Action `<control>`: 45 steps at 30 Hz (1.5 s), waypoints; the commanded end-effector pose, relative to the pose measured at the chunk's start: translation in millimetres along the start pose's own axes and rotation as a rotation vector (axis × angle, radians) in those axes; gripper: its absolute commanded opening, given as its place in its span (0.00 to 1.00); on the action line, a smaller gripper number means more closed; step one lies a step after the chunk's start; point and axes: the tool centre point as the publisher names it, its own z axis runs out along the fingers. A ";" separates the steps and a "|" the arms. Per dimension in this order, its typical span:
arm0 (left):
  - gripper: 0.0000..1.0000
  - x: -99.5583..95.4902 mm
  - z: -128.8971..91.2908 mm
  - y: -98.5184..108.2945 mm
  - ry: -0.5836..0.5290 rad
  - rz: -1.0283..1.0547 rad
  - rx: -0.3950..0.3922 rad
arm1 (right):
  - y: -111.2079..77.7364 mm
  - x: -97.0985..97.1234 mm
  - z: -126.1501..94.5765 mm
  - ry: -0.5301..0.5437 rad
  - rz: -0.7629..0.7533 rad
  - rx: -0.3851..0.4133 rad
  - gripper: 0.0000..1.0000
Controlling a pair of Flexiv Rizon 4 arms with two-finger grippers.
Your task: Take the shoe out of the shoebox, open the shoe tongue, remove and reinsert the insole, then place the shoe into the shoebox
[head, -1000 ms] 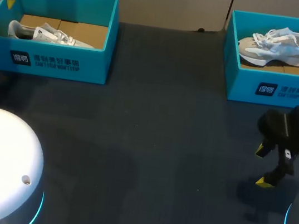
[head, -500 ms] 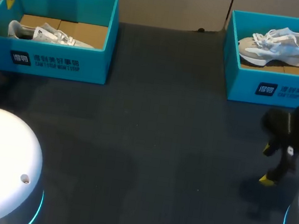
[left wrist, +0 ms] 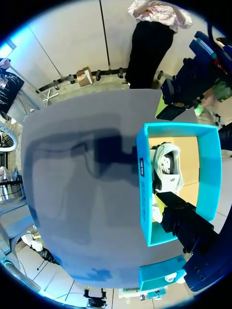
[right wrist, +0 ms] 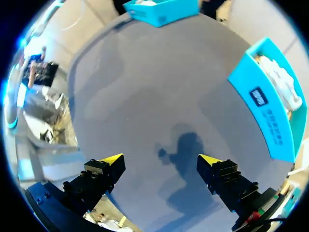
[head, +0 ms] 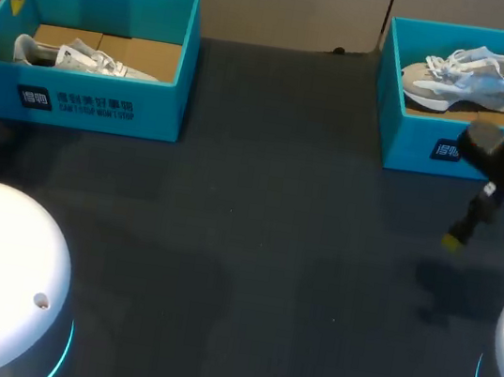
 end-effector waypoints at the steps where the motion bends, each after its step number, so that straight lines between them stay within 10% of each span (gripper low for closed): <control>1: 1.00 -0.1 -0.5 -1.6 0.004 0.000 -0.003 | 18.5 -11.6 -9.8 -0.014 0.051 0.073 1.00; 11: 1.00 -0.1 -0.5 -1.6 0.004 0.000 -0.003 | 54.7 -35.6 -24.0 -0.027 0.164 0.059 1.00; 35: 1.00 -0.1 -0.5 -1.6 0.004 0.000 -0.003 | 54.7 -35.6 -24.0 -0.027 0.164 0.059 1.00; 45: 1.00 -0.1 -0.5 -1.6 0.004 0.000 -0.003 | 59.6 -83.4 -30.9 -0.087 0.482 0.141 1.00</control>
